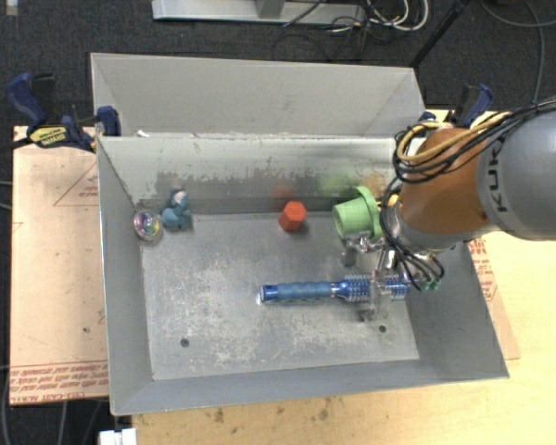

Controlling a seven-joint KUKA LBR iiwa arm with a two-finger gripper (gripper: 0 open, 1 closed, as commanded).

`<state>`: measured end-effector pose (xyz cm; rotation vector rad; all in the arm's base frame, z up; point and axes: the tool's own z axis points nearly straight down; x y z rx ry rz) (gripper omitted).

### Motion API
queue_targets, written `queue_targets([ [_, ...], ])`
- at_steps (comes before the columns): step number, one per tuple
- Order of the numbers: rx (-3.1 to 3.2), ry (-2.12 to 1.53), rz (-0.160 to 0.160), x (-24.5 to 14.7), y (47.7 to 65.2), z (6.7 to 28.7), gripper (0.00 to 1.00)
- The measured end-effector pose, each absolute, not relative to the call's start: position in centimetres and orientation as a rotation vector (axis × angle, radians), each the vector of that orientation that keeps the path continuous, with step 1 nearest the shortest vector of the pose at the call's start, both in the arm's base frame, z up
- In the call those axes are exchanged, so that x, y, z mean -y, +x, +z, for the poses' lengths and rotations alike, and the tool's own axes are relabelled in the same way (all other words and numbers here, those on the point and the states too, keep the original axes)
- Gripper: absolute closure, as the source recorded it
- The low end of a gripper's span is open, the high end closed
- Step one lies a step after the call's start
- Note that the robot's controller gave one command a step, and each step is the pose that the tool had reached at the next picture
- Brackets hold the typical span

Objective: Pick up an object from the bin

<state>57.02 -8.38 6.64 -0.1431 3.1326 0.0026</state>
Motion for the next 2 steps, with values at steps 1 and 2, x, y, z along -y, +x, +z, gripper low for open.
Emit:
queue_targets([
  [1,-3.131,-0.144,0.003,8.32,57.08,6.66,0.0],
  [2,-3.131,-0.145,0.002,8.31,57.1,6.67,1.0],
])
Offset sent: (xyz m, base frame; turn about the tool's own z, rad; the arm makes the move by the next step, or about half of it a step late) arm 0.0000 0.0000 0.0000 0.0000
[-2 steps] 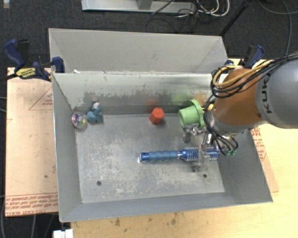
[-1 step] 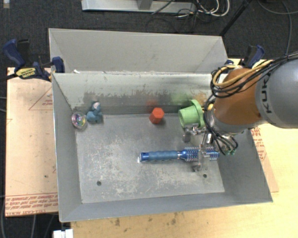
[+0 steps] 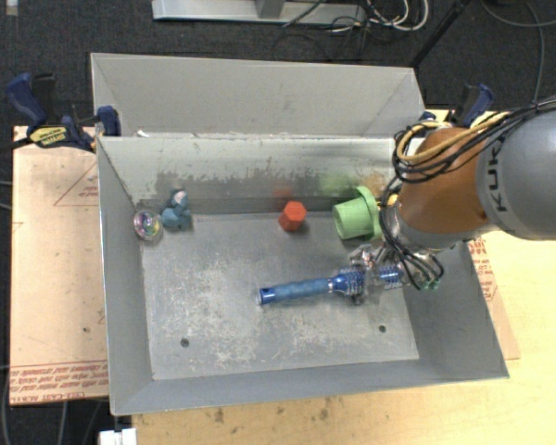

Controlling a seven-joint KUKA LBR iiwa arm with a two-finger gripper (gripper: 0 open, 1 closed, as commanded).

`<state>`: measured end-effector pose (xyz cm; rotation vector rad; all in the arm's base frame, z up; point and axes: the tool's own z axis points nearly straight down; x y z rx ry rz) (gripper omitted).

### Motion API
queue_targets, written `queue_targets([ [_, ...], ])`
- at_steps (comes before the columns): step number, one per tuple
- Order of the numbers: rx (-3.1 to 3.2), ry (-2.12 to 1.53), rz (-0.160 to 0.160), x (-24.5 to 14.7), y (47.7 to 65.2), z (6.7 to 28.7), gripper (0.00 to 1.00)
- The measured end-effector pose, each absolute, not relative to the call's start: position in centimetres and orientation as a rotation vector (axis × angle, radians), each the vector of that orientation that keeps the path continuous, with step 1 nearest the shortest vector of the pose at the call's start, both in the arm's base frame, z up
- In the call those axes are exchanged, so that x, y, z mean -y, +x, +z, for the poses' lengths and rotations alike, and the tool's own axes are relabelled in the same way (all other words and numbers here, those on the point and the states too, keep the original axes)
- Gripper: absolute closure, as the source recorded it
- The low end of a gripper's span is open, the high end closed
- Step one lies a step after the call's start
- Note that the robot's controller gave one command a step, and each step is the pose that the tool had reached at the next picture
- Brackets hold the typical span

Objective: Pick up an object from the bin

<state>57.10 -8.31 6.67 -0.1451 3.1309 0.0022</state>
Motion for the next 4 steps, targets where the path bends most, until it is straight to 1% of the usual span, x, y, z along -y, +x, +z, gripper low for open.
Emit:
queue_targets([
  [1,-3.135,-0.146,0.0,8.3,57.2,8.8,1.0],
  [2,-3.136,-0.146,0.0,8.3,57.2,9.4,1.0],
  [3,-3.135,-0.146,-0.001,8.2,57.2,12.0,1.0],
  [4,-3.131,-0.146,-0.002,8.2,57.4,17.2,1.0],
])
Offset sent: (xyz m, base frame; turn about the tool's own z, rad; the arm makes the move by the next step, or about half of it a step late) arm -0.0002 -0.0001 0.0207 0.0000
